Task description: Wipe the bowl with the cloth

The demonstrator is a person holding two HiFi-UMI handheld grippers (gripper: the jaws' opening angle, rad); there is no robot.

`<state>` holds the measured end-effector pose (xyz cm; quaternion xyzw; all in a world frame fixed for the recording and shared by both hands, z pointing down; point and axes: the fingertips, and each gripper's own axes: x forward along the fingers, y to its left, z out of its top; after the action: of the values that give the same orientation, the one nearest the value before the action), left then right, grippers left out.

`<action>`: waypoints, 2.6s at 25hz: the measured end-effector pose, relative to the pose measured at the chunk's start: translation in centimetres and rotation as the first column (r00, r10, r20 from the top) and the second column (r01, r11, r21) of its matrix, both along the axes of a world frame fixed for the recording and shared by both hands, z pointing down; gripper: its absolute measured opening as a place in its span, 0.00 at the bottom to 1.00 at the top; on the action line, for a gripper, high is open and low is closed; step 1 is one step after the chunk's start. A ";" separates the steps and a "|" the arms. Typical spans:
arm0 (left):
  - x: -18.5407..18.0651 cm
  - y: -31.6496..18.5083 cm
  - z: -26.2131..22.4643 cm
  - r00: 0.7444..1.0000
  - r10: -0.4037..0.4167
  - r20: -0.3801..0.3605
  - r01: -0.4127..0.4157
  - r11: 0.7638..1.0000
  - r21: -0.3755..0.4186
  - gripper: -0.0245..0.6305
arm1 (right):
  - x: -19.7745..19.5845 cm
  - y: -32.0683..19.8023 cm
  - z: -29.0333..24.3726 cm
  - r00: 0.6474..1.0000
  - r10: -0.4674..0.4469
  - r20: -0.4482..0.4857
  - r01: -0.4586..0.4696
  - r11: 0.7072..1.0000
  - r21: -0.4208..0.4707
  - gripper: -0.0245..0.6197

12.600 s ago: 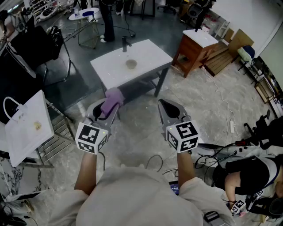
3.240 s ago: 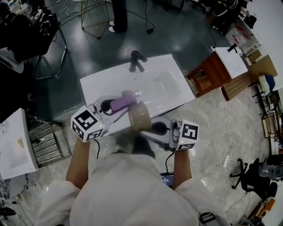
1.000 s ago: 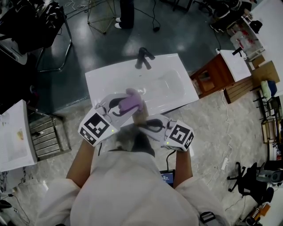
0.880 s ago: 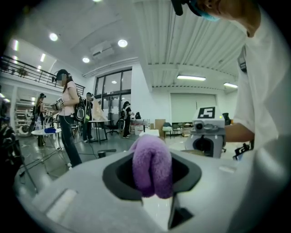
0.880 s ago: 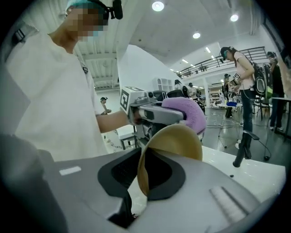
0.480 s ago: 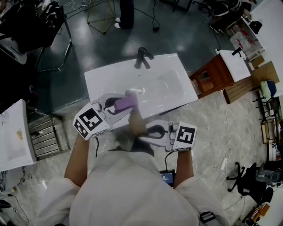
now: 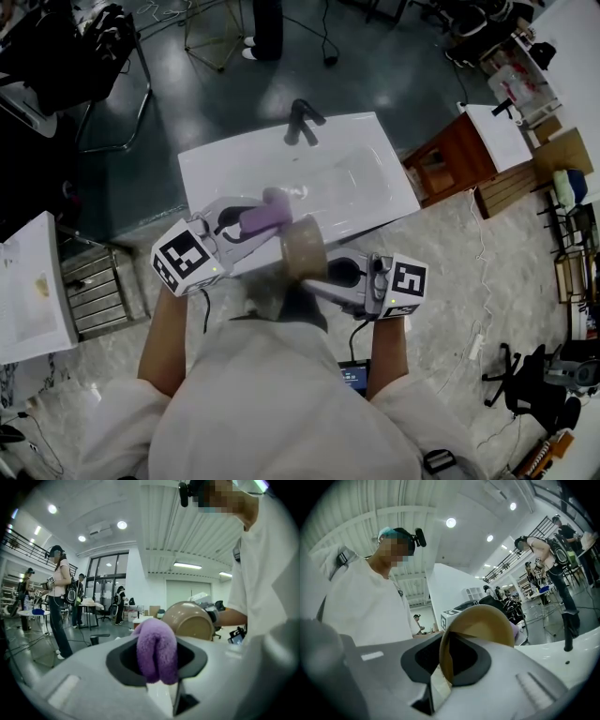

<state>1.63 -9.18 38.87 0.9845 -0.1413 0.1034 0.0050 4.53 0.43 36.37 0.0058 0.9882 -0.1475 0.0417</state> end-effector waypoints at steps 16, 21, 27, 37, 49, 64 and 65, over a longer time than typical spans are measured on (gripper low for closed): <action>0.9 1.7 1.7 0.997 0.035 -0.070 -0.037 0.999 -0.027 0.21 | 0.7 -2.5 -2.2 0.974 0.132 0.182 -0.119 0.990 -0.080 0.08; 1.7 2.9 1.8 0.993 0.061 -0.100 -0.066 0.997 -0.047 0.21 | 1.2 -5.1 -2.8 0.947 0.254 0.199 -0.238 0.966 -0.101 0.08; 2.9 4.1 1.2 0.988 0.093 -0.119 -0.098 0.994 -0.038 0.21 | 1.5 -7.9 -1.4 0.905 0.414 0.101 -0.403 0.909 -0.106 0.07; 2.8 4.4 0.7 0.994 0.111 -0.019 -0.110 0.993 0.053 0.21 | 1.1 -9.8 3.7 0.800 0.536 -0.271 -0.530 0.842 0.101 0.06; 2.1 3.1 -1.4 0.997 0.072 -0.027 -0.068 0.989 0.132 0.21 | -1.3 -6.6 7.7 0.770 0.391 -0.503 -0.288 0.918 0.272 0.06; -0.5 -1.4 -2.0 0.977 -0.190 -0.099 0.201 0.973 0.118 0.21 | -2.2 -0.7 5.1 0.923 0.084 -0.374 -0.020 0.985 0.172 0.08; -0.6 -1.5 -1.7 0.975 -0.198 -0.101 0.209 0.971 0.112 0.21 | -2.2 -0.4 4.6 0.937 0.067 -0.343 -0.010 0.986 0.165 0.08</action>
<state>1.06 -10.73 37.17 0.9669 -0.2475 0.0495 -0.0383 2.33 0.06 41.02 -0.0363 0.9886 -0.0651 -0.1308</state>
